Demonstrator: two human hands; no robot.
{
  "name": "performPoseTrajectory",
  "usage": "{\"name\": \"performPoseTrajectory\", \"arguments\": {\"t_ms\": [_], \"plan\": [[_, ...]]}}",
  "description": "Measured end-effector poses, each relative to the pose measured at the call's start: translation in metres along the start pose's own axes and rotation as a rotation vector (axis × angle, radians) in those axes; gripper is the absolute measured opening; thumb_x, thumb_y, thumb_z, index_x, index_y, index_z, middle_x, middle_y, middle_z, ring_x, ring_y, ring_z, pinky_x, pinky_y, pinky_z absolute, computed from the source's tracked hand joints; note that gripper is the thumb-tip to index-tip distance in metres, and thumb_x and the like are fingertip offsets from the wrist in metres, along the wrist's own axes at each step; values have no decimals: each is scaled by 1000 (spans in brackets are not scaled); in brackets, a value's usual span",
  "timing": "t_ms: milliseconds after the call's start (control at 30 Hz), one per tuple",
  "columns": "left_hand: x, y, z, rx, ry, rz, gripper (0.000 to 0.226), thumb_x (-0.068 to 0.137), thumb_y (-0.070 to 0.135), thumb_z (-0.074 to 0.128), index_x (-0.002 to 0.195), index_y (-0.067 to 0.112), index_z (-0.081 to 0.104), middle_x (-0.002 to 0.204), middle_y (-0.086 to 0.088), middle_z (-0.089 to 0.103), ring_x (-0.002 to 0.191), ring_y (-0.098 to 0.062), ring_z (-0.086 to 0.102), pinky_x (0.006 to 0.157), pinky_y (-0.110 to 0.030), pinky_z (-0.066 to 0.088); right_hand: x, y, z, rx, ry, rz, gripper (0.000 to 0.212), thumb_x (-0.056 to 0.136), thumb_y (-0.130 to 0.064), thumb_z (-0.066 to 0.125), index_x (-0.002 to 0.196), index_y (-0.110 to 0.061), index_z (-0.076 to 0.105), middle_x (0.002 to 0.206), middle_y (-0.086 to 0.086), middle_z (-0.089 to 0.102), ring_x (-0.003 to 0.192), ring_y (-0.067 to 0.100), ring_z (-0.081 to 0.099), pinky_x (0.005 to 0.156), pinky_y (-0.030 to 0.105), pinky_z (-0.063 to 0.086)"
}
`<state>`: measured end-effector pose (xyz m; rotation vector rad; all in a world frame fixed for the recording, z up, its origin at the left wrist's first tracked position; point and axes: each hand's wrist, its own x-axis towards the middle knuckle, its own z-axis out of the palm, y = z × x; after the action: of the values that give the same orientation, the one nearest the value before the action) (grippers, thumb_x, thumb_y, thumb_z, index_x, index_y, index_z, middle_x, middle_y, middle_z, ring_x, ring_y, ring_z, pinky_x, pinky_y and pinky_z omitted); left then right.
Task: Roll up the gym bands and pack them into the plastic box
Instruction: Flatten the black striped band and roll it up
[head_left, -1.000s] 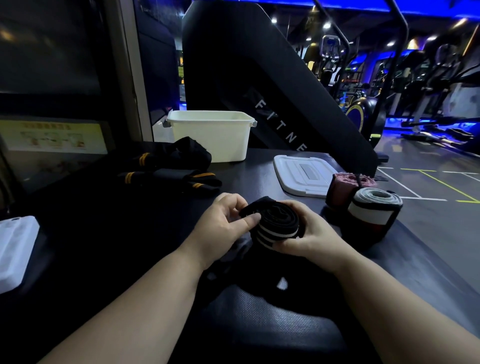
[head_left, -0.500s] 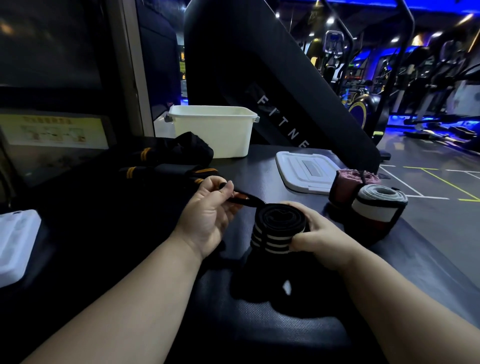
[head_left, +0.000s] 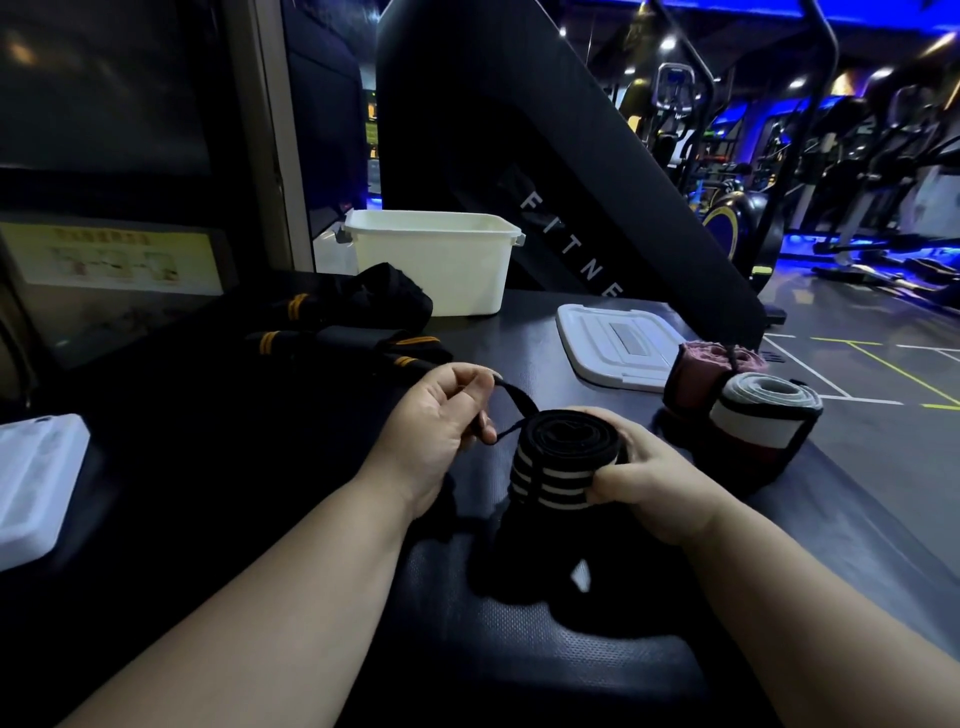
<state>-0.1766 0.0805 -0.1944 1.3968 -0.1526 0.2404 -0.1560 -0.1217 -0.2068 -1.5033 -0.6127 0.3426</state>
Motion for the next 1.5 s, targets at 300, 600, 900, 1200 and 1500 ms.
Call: {"name": "performPoseTrajectory", "arguments": {"t_ms": [300,600,900,1200,1500], "plan": [[-3,4,-6,71,-101,-26,45,87,46,55,48,24,53,57,5,53,64,-11,48,72,-31,33,0,2,-4,-22,54,-34,69,43,-11,69,112,-5,62,96,9,69,90,20,64,82,32,52],[-6,0,0,88,-181,76,21,97,9,51,78,11,59,71,2,56,69,-4,51,70,-14,43,0,-1,5,-277,191,-78,60,53,-23,85,106,-13,58,93,-4,71,89,6,64,83,23,49],[-9,-2,-1,161,-307,58,12,96,5,53,85,9,55,81,-6,51,78,-13,48,74,-20,42,-6,-5,0,-19,-38,86,81,50,-8,82,117,-20,37,94,2,66,85,15,63,76,25,54],[-6,-5,-2,89,-360,38,7,85,20,57,82,14,56,78,1,53,77,-8,49,74,-17,41,-7,-6,-8,-40,-116,94,92,51,-3,78,135,-16,45,122,3,63,113,17,59,93,32,49],[-6,-5,2,184,-380,60,16,98,8,52,83,10,56,74,5,53,71,-3,50,71,-16,44,-8,-8,8,-207,0,58,87,46,-16,85,124,-3,50,102,-3,68,97,8,63,83,22,50]]}}
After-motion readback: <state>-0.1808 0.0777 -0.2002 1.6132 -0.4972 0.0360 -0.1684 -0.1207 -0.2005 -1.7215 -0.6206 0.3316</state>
